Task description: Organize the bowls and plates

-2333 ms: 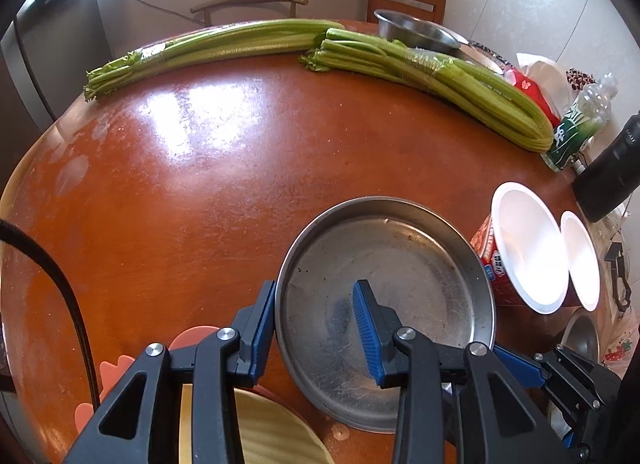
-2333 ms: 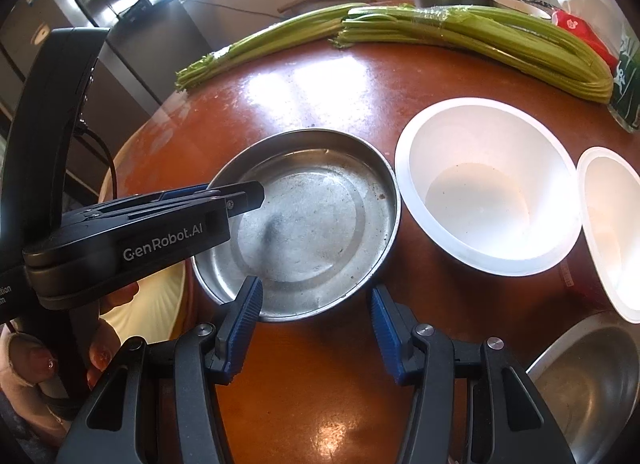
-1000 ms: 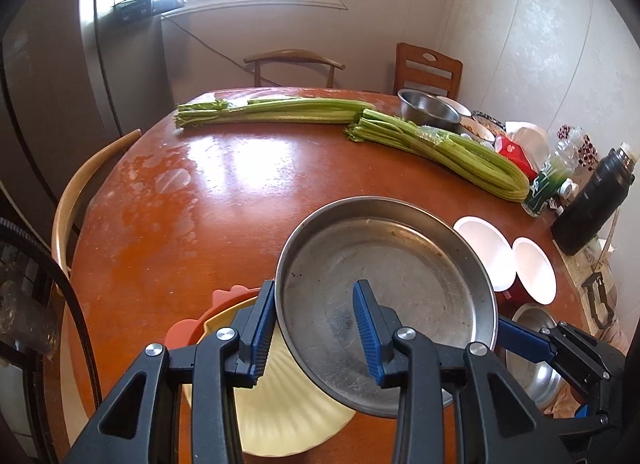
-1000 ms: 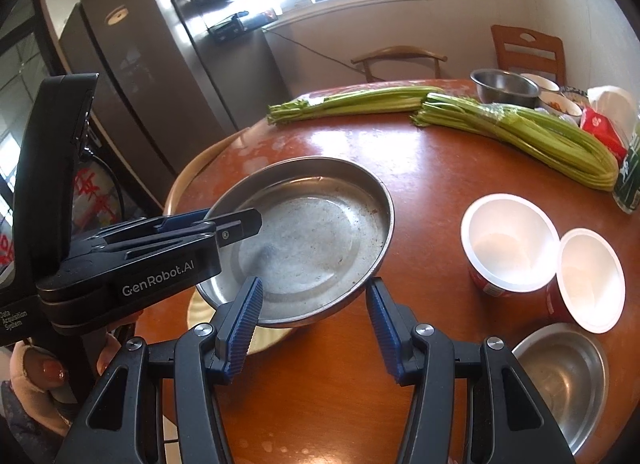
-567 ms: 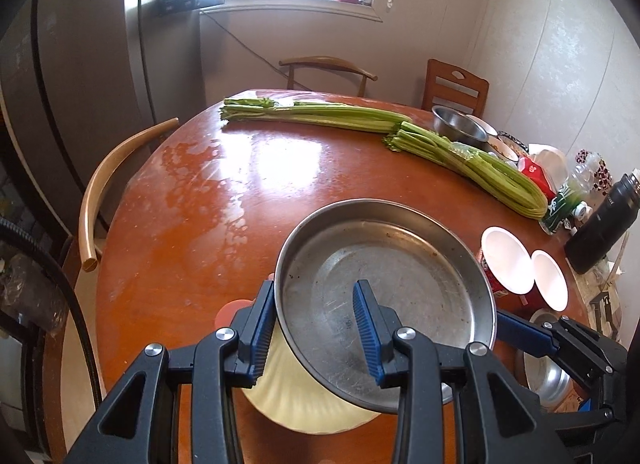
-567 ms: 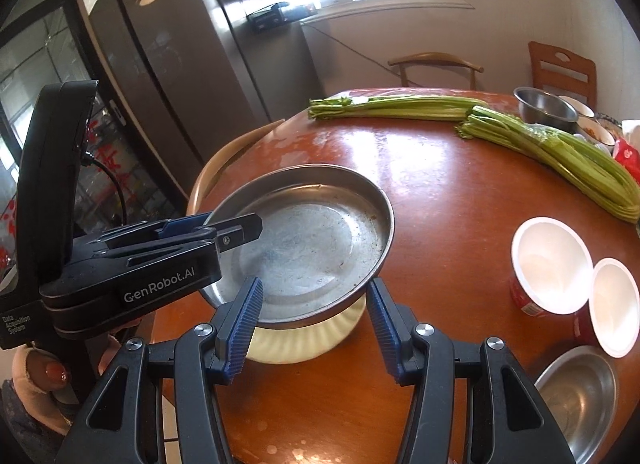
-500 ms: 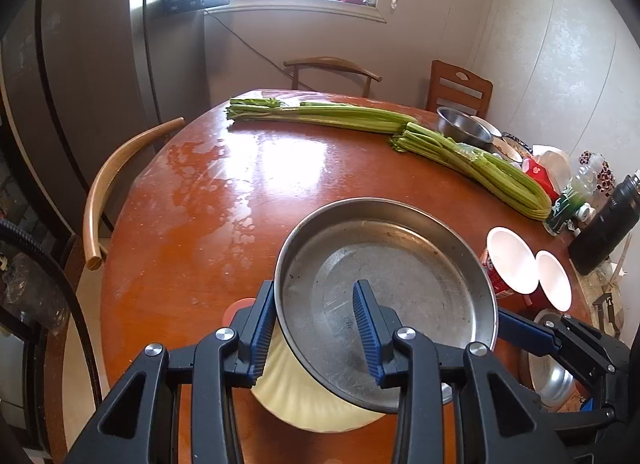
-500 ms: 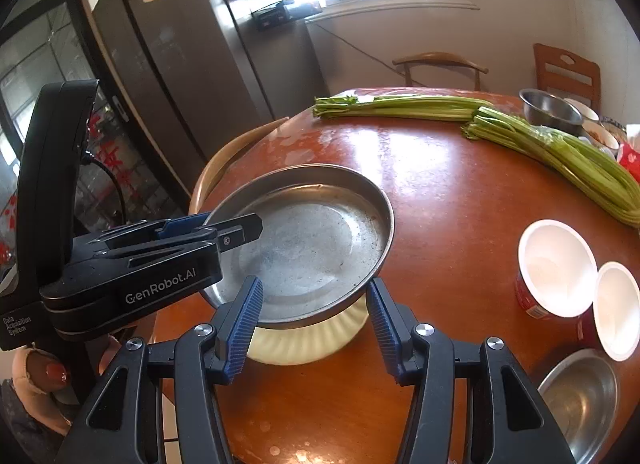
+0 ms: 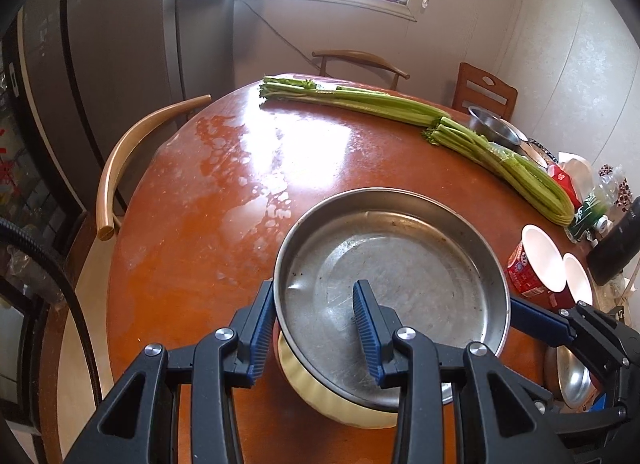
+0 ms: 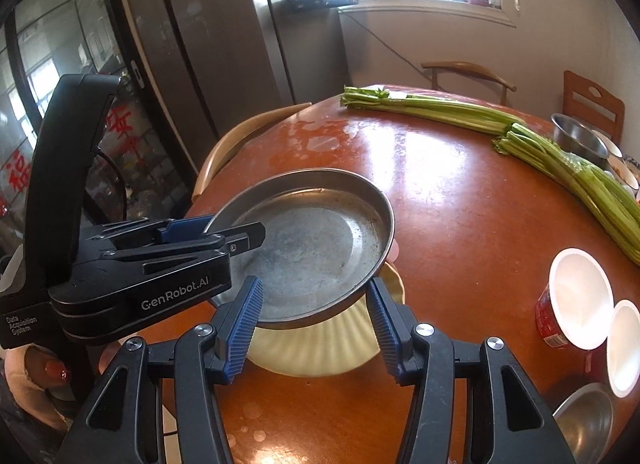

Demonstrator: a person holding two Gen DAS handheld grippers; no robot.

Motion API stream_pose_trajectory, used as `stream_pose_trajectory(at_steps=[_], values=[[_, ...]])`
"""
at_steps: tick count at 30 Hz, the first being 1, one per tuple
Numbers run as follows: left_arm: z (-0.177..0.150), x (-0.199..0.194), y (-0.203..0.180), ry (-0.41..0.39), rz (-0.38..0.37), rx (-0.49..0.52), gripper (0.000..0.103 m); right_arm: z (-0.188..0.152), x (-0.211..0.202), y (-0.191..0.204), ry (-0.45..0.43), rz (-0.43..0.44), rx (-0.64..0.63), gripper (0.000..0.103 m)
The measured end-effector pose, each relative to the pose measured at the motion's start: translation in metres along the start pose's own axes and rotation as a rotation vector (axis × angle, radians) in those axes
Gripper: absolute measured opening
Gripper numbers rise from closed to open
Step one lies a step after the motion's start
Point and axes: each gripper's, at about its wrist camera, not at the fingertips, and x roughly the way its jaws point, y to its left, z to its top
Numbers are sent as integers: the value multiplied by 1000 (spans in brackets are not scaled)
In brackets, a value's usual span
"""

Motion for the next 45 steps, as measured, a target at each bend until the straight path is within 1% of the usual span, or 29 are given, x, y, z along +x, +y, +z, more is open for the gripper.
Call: stream_pose_trajectory(at_steps=[6,18,29,35,45], values=[[-8,11,3,20,-9,-15,39,-4,15,-1,25,-31,-26,57],[-17,24,2,35,-1,-16,39,-14,40,-8,70,-43,-33,57],[-22,32,-5,50,28,-7,39,-17,49,-8,90,-57,-43,57],[-24,35,-7,45,50,10,39,-18,54,-5,103,-64,-52,57],[-28,40,-5,55,45,7,39,-23,60,-5,117,-70,-66,57]])
